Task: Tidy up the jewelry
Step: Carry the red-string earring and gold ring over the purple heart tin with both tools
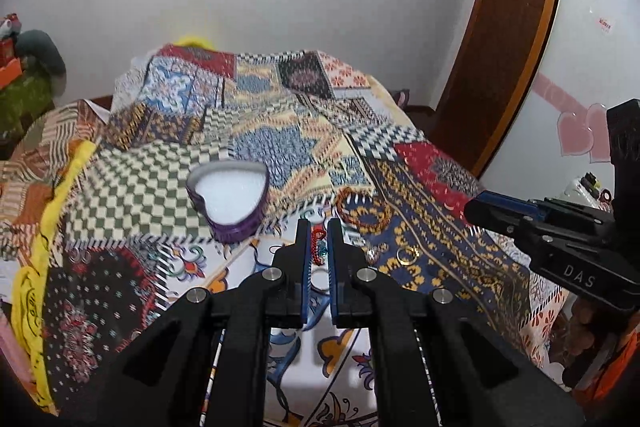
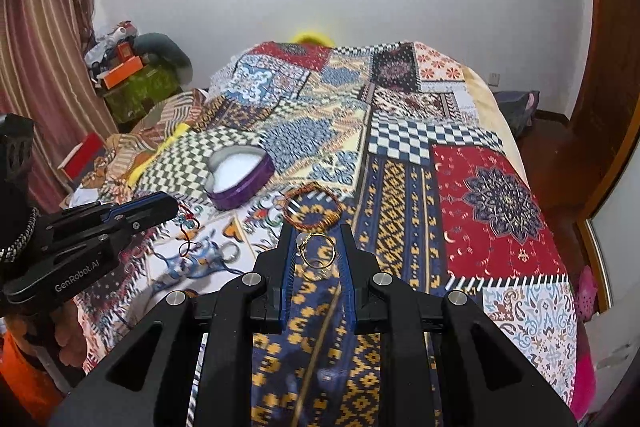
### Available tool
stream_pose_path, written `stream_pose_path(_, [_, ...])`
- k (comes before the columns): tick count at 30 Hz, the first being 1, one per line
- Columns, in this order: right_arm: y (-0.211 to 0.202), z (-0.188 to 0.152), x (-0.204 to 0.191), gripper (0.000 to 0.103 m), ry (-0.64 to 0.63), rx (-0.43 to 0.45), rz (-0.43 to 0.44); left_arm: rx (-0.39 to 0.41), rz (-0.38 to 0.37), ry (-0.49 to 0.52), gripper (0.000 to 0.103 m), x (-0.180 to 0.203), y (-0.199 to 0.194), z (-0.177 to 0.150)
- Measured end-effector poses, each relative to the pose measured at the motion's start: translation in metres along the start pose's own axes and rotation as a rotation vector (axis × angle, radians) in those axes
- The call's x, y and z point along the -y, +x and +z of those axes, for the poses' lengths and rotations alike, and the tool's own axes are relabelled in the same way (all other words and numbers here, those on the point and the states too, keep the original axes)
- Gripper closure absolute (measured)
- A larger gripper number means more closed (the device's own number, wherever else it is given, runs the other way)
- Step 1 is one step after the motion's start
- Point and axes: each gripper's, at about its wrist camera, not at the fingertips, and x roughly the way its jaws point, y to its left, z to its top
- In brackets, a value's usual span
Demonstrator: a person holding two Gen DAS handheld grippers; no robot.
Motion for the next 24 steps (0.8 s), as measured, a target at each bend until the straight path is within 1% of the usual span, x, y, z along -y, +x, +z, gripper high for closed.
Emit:
stream_pose_path(7, [-0.008, 0.014, -0.017, 0.085, -0.01, 0.054, 0.021, 0.065, 0.03, 0.014, 0.097, -0.008, -0.016, 0.012])
stream_pose_path(14, [-0.002, 0.034, -0.032, 0.085, -0.045, 0.093, 0.02, 0.109, 0.073, 0.028, 0.097, -0.022, -0.02, 0.029])
stream_pose_path(19, [0.009, 0.047, -0.038, 0.085, -0.052, 0.106, 0.025, 0.119, 0.112, 0.042, 0.097, -0.034, -0.014, 0.038])
stream_pose_path(24, [0.03, 0.058, -0.046, 0.085, -0.053, 0.089, 0.042, 0.108, 0.134, 0.038, 0.097, -0.047, -0.001, 0.043])
